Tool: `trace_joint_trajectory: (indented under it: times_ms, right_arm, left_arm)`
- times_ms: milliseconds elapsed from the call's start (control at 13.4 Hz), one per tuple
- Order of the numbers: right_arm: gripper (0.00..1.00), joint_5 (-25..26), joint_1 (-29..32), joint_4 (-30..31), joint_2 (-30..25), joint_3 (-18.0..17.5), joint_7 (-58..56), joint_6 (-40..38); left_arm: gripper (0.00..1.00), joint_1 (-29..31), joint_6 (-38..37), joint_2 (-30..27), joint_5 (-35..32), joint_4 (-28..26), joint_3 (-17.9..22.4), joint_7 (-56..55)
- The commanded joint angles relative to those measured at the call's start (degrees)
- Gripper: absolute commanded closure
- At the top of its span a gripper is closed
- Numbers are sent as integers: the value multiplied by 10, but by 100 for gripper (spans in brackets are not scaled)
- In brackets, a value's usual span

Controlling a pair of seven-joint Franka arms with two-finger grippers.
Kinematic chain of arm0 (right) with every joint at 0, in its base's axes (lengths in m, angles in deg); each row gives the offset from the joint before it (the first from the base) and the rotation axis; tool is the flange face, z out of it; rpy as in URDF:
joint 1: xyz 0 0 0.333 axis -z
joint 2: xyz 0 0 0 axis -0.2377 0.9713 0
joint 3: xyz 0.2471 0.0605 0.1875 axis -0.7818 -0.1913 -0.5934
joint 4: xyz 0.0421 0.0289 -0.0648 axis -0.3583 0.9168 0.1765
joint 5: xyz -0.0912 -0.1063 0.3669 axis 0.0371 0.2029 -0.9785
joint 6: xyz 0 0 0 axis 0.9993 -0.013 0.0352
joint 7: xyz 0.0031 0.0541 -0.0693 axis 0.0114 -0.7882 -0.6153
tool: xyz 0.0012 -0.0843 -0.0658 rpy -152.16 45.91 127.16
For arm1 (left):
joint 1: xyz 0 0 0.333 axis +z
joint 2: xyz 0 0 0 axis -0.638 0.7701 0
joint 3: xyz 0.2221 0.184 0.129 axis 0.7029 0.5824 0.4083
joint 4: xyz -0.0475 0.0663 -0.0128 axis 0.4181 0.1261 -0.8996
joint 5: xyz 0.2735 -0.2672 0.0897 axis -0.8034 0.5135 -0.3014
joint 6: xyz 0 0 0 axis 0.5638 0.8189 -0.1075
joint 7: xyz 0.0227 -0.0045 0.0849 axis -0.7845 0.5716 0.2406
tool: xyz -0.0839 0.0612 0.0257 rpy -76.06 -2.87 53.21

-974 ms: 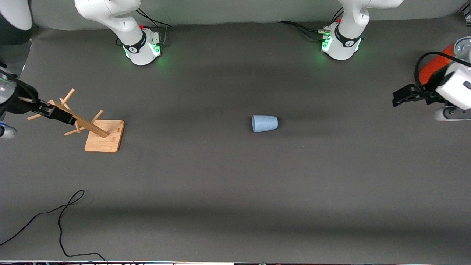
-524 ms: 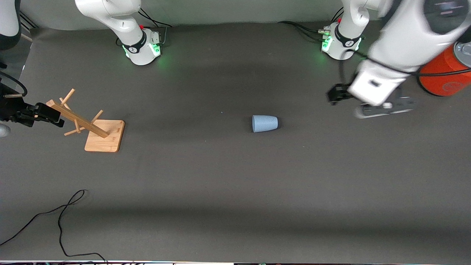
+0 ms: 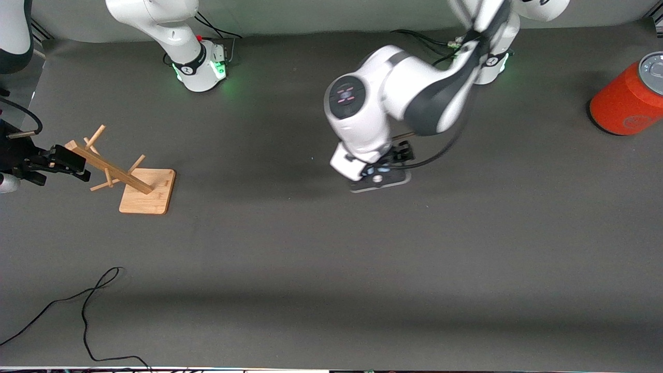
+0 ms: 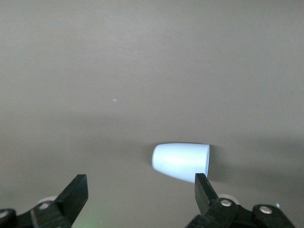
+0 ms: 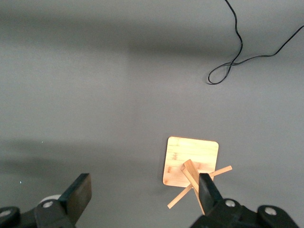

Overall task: Rotate and upright cup with both arms
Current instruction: 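Reach the left gripper to the lying cup and grasp its rim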

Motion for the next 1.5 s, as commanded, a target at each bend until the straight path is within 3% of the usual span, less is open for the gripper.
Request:
trace_joint_trajectory:
  times_ms: [0, 225, 449, 1123, 1198, 1423]
  right_arm:
    - [0, 4, 7, 11, -14, -6, -10, 1]
    - [0, 3, 24, 10, -15, -25, -10, -7]
    - [0, 3, 19, 10, -15, -23, -12, -7]
    - [0, 4, 20, 13, -15, -21, -19, -7]
    - [0, 3, 20, 14, -15, -20, -20, -7]
    - [0, 3, 20, 14, -15, -20, -15, -25]
  left_arm:
    - [0, -50, 21, 70, -33, 40, 10, -58]
    - [0, -68, 58, 123, -68, 42, 9, -65]
    - [1, -89, 56, 155, -100, 40, 8, -22]
    - [7, -89, -2, 168, -137, 15, 9, 191]
    - [10, -88, -2, 168, -137, 14, 10, 200]
    - [44, -88, -2, 168, -135, 8, 10, 208]
